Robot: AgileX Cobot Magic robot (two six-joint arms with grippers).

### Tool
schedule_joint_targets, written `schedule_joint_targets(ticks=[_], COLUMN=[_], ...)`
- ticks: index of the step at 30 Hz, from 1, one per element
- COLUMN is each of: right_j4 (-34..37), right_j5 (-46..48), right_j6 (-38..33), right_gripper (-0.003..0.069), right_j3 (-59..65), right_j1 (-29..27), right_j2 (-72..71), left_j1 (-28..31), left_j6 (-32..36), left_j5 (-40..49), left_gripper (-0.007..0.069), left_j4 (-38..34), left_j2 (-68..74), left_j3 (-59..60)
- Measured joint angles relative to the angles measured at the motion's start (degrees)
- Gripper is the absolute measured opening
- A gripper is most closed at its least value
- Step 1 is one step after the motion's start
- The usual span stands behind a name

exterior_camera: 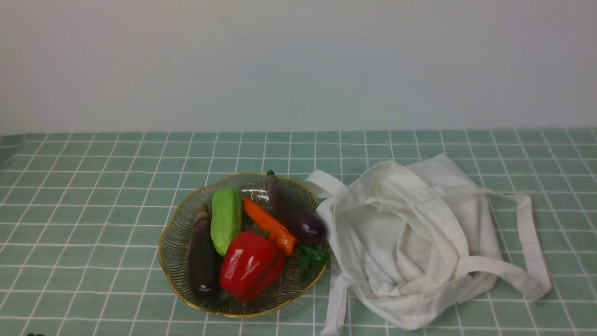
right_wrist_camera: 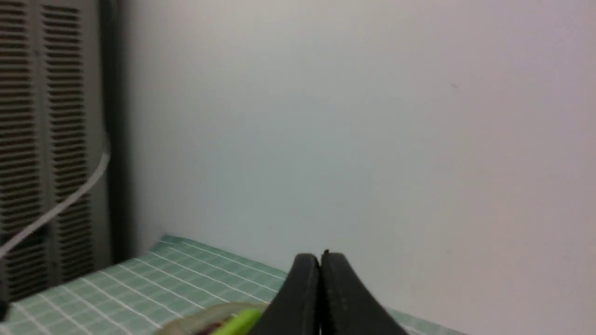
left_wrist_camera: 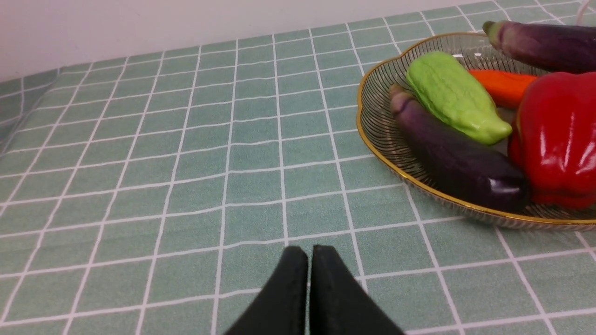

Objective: Take vegetables from cloth bag on blue coffee tablecloth place on plate.

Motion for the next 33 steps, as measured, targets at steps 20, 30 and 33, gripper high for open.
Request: schedule_joint_targets(ticks=[20, 30, 33], right_j4=[-4.3, -4.3, -4.3], right_j5=[-6.3, -6.3, -6.3], right_j6=[-0.2, -0.2, -0.2], right_gripper=[-0.0013, -0.0013, -0.0013], right_j3=[25.9, 25.9, 25.9], right_j1=[-29.8, -29.8, -29.8], right_j2=[0.2, 0.2, 0.2], left_j1=[0.0, 0.0, 0.0], left_j6=[0.0, 0.0, 0.0], left_j5=[0.0, 0.0, 0.0], left_gripper=[-0.0008, -0.0008, -0.0008], left_j4=[0.0, 0.0, 0.0], left_j2=[0.0, 0.0, 0.0], left_j3=[0.0, 0.0, 0.0])
